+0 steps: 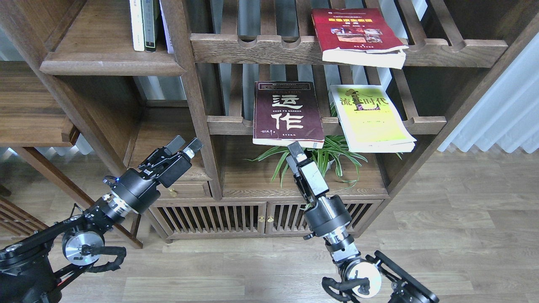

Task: Organize books on shelf
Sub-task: 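Move both grippers toward the dark maroon book on the middle shelf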

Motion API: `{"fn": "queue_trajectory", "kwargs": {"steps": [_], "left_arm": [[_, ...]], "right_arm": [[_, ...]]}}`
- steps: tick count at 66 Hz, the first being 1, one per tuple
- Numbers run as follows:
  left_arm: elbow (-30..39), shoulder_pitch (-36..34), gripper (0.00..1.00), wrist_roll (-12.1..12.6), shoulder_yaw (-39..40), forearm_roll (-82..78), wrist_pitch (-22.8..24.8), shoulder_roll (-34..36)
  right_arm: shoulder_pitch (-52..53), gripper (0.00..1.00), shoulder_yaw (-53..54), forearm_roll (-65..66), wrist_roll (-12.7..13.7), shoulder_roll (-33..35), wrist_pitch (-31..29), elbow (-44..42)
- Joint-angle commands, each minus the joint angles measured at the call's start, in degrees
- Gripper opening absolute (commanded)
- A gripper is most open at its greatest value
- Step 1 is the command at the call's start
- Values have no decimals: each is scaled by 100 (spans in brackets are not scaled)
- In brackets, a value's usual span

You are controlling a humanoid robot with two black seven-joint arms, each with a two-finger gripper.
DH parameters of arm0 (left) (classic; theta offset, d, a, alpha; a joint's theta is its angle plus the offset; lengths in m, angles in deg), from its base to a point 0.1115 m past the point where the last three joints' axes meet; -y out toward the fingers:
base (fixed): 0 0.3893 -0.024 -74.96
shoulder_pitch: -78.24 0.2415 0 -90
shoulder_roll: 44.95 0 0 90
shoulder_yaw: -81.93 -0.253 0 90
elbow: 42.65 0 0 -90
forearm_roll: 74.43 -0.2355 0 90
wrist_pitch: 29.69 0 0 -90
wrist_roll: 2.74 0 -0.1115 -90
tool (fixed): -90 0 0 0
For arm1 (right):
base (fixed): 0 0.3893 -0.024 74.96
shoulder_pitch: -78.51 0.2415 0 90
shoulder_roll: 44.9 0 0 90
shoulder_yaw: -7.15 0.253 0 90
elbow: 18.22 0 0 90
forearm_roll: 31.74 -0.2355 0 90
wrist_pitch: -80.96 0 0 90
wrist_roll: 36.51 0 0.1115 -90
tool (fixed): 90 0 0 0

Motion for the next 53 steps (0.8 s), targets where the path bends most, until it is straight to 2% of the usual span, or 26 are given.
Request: {"fn": "queue_trajectory", "kwargs": {"steps": [1, 11, 23, 53], "left_arm": [[15, 0, 100, 0, 156, 5, -1, -12], [86, 26, 100, 0, 244, 23, -1, -12], [-37, 61, 100, 0, 490, -3, -1, -478], [-37, 52, 100, 0, 798, -12, -1, -689]], "right_arm": [[-3, 99, -6, 16, -1, -1, 1, 8], [-3, 99, -42, 121, 8, -1, 1, -1], [-29, 99, -68, 227, -1, -1, 1, -45], [-65, 99, -15, 227, -80, -1, 1, -212]]}}
